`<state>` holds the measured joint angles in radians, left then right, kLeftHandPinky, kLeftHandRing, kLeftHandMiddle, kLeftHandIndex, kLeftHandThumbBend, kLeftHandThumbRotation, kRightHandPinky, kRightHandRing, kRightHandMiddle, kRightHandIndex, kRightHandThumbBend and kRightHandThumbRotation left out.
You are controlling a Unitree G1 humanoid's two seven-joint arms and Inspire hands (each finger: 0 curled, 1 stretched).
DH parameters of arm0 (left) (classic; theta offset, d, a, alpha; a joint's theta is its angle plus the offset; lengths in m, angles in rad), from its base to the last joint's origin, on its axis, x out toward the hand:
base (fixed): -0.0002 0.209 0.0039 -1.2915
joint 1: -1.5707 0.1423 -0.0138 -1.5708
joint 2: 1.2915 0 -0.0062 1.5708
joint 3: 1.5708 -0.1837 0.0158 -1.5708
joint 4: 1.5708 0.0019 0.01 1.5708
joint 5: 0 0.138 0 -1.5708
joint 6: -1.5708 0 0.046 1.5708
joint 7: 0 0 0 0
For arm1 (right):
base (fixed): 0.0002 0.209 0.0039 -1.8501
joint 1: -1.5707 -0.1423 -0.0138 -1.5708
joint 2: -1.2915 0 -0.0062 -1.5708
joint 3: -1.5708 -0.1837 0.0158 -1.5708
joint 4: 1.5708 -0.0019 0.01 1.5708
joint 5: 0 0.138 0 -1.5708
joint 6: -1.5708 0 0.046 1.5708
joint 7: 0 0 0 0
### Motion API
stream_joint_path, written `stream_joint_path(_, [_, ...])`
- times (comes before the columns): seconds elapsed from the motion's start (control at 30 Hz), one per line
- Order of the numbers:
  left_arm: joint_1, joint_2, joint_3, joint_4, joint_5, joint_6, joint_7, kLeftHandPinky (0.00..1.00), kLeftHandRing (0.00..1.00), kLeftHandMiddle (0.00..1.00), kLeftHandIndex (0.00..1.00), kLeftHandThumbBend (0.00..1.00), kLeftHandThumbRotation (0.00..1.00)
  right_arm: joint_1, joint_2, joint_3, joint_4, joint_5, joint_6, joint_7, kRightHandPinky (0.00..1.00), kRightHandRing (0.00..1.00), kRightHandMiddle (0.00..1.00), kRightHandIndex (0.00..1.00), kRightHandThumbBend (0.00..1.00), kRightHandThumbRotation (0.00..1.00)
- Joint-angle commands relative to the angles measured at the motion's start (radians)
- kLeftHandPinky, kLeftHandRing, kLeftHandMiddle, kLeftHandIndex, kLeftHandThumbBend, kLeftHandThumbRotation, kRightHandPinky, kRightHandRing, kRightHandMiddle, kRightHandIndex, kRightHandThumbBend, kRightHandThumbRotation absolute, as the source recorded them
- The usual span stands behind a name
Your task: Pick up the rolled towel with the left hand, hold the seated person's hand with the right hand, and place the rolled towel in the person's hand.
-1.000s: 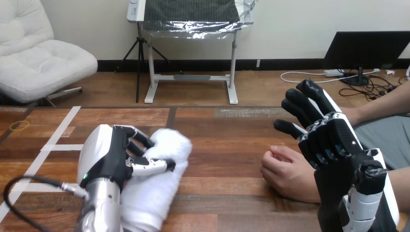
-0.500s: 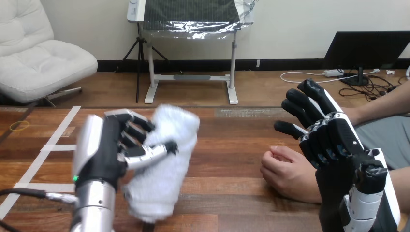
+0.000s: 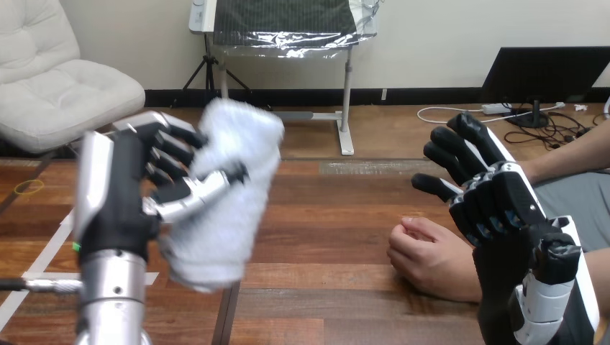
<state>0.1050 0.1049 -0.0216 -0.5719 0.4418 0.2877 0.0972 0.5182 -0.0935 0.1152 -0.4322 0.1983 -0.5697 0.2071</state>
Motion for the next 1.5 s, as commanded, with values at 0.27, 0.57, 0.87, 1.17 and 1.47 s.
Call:
stream_joint_path(0.27, [-0.067, -0.015, 0.012, -0.027, -0.009, -0.060, 0.028, 0.21, 0.27, 0.35, 0.41, 0.61, 0.00, -0.062, 0.007, -0.012, -0.003, -0.003, -0.003, 0.000, 0.79, 0.89, 0.88, 0.90, 0.79, 1.00])
stream_joint_path(0.57, [-0.072, -0.027, 0.015, -0.021, -0.014, -0.071, 0.040, 0.22, 0.28, 0.35, 0.40, 0.60, 0.00, -0.062, 0.004, -0.017, -0.004, -0.006, 0.001, 0.000, 0.79, 0.89, 0.88, 0.90, 0.80, 1.00])
stream_joint_path(0.87, [-0.077, -0.027, 0.021, 0.014, -0.029, -0.150, 0.068, 0.23, 0.28, 0.35, 0.40, 0.58, 0.00, -0.077, -0.001, -0.038, 0.019, -0.041, -0.018, -0.002, 0.78, 0.88, 0.88, 0.90, 0.80, 1.00])
stream_joint_path(1.17, [-0.082, -0.041, 0.030, 0.069, -0.092, -0.240, 0.085, 0.22, 0.27, 0.34, 0.39, 0.54, 0.00, -0.121, -0.039, -0.103, 0.066, -0.195, -0.025, -0.019, 0.76, 0.86, 0.87, 0.89, 0.74, 1.00])
stream_joint_path(1.47, [-0.081, -0.049, 0.039, 0.120, -0.161, -0.335, 0.084, 0.21, 0.27, 0.33, 0.38, 0.52, 0.00, -0.186, -0.131, -0.186, 0.111, -0.307, 0.011, -0.015, 0.81, 0.87, 0.88, 0.88, 0.88, 0.98])
